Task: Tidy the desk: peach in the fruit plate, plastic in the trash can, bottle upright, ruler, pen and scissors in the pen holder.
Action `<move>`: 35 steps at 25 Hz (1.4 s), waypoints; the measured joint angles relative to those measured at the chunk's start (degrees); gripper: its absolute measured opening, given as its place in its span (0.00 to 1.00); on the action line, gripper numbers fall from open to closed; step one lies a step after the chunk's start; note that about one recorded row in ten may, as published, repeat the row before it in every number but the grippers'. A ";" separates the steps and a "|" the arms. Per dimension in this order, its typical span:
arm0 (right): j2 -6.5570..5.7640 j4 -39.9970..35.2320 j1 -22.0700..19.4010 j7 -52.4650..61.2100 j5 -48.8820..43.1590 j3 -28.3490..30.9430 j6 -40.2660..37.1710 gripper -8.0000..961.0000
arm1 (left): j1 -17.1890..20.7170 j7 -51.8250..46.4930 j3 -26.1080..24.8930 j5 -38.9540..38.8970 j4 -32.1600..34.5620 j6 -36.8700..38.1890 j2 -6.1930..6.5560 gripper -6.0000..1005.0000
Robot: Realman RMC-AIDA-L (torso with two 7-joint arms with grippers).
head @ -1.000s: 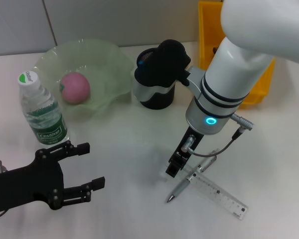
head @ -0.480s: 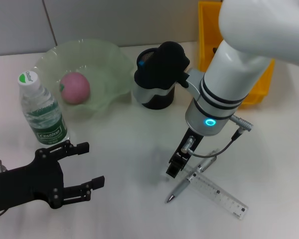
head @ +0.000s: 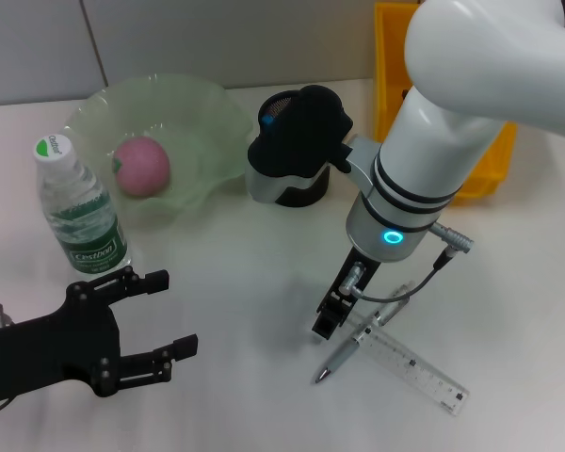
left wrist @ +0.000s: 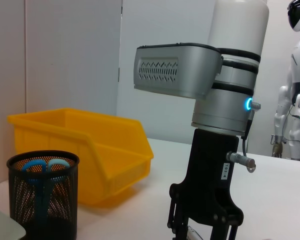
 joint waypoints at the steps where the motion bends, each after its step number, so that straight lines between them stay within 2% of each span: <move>1: 0.00 0.02 -0.03 0.01 0.01 -0.01 0.00 0.60 | -0.01 0.00 0.00 0.00 -0.01 0.01 0.00 0.84; 11: 0.00 0.30 -0.10 0.45 0.15 -0.14 -0.17 0.49 | 0.00 0.00 0.00 0.00 -0.20 0.12 0.00 0.84; 15: 0.00 -0.93 -0.20 0.77 0.16 -0.10 -0.43 0.42 | 0.03 0.00 0.00 0.00 -0.20 0.12 0.00 0.84; 17: -0.01 -2.33 -0.42 0.79 0.16 0.43 -0.78 0.42 | 0.36 0.00 0.00 -0.09 0.00 0.22 0.00 0.84; 27: -0.55 -10.45 -3.04 -0.24 -0.11 9.43 -4.62 0.41 | 0.32 0.00 -0.12 -0.35 0.08 0.32 0.04 0.84; 35: -0.62 -19.35 -7.72 -4.93 0.54 18.58 -5.69 0.41 | -0.01 0.05 -0.24 -0.23 -0.27 0.21 -0.05 0.84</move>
